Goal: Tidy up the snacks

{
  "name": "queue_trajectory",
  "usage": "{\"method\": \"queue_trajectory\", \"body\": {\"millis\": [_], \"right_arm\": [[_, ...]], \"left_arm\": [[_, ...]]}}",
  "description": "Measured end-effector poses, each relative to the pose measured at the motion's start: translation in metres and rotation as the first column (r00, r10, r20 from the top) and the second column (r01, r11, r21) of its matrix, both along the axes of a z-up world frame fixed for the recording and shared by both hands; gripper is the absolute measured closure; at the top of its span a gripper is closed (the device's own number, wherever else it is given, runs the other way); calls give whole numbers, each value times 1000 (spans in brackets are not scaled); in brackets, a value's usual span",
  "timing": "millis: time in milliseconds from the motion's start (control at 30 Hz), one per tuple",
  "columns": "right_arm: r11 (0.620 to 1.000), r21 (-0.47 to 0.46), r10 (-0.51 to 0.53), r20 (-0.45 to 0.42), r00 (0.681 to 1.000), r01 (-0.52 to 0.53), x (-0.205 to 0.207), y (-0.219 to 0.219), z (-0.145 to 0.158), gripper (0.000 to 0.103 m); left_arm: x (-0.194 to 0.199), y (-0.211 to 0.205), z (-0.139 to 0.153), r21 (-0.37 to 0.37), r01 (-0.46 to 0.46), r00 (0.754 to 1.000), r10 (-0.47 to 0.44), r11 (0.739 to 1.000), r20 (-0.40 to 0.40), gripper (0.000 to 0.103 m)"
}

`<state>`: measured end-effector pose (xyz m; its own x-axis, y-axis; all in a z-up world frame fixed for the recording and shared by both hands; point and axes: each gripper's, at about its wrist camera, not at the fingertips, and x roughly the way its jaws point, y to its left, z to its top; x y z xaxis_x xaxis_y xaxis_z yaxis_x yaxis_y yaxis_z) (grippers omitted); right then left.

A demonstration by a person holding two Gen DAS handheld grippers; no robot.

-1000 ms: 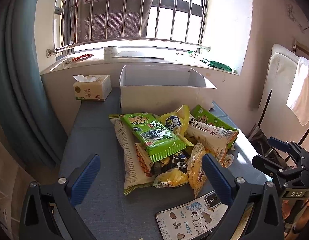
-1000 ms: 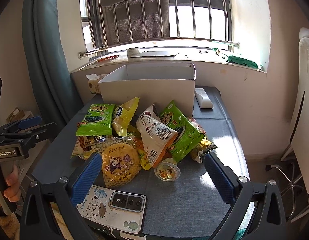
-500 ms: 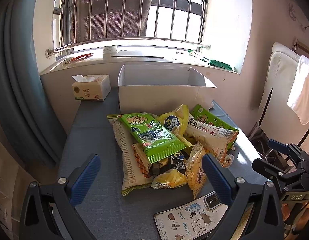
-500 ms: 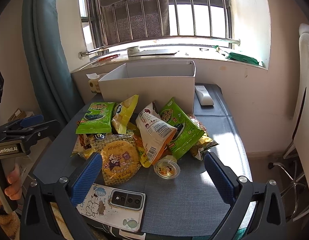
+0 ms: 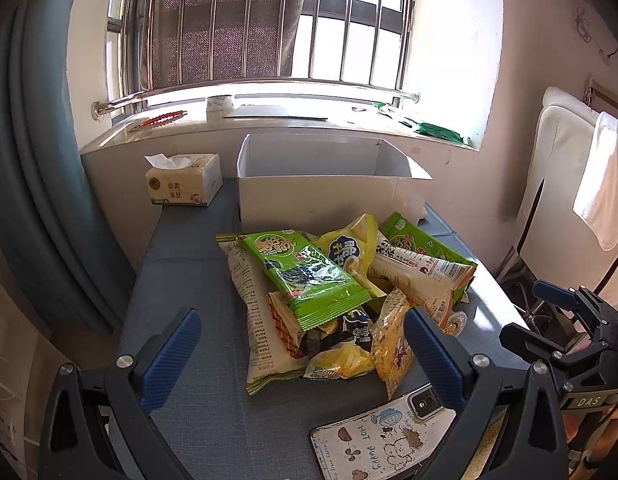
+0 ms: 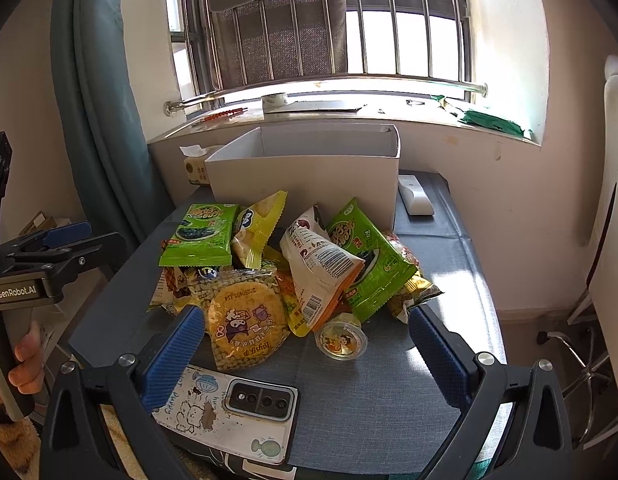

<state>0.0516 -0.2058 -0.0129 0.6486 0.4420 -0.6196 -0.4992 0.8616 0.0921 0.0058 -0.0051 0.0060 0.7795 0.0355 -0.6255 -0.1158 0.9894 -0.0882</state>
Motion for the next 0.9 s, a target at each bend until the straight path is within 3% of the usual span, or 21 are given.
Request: {"method": "queue_trajectory", "body": {"millis": [433,633,900], "right_arm": [[998,42,41,-50,998,-38,3,2,-4,0],[998,-20,57,-14,998,-58,12,12,-1,0],[979,-156,131,-35,991,-135,67,52,-11,0]], "left_arm": [[-1,2,1,0,-3,1000,3,1000,1,0],[-3,5,0,-3,-10,1000,10,1000,5,0],[-6,15,-5,-22,-32,999,32,999,1,0]]}}
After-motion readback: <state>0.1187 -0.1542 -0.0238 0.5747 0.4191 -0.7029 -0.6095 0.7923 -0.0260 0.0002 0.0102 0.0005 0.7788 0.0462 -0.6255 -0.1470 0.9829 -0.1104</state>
